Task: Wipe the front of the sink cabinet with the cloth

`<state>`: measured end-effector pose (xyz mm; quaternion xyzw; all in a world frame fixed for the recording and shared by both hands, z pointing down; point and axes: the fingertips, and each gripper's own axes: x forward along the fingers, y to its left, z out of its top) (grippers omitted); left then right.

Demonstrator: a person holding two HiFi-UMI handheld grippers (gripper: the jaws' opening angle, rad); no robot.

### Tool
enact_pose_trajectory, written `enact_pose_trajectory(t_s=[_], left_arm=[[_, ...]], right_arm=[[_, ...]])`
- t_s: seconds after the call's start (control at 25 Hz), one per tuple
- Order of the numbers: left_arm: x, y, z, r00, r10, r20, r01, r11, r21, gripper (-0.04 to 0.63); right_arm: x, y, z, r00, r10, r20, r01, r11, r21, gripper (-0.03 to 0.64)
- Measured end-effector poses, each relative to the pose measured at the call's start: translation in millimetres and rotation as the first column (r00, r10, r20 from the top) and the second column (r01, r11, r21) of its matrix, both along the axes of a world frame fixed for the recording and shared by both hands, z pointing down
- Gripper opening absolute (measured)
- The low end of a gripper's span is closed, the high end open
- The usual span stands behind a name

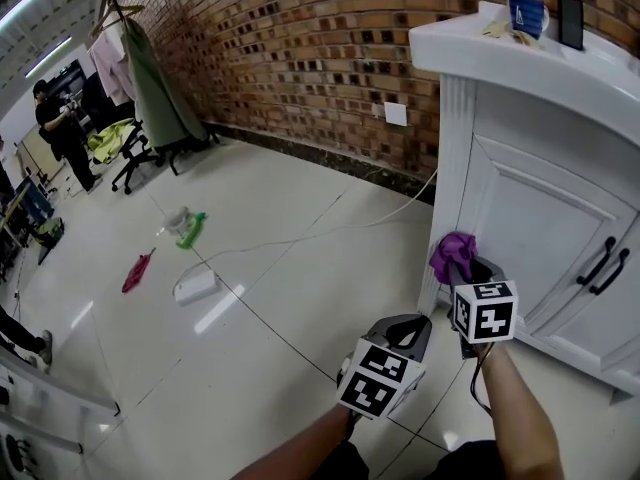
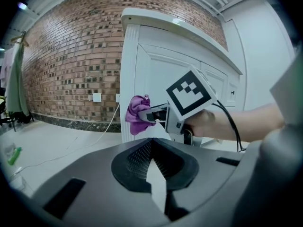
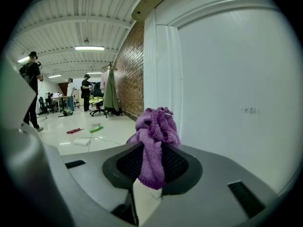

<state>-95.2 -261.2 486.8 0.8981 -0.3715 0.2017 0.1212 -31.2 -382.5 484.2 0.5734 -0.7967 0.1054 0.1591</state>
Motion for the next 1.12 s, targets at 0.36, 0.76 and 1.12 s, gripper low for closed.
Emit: enact_pose_trajectory(t_s=[0.36, 0.76, 1.12], left_arm=[[4.8, -0.1, -0.1, 1.000, 0.012, -0.001, -0.012, 1.000, -0.001, 0.005], [46.4, 5.4, -4.9, 0.995, 0.099, 0.007, -0.099, 0.995, 0.001, 0.005], [82.4, 11.7, -10.4, 0.986, 0.168, 0.002, -0.168, 0.986, 0.005, 0.005]], right_arm=[[26.4, 15.3, 8.3, 0.999, 0.039, 0.017, -0.038, 0.999, -0.023, 0.100], [83.6, 47.2, 2.9, 0.991, 0.127, 0.035, -0.127, 0.992, -0.012, 0.100], [151.3, 90.2, -3.7, 0.967, 0.251, 0.040, -0.252, 0.968, 0.016, 0.100]])
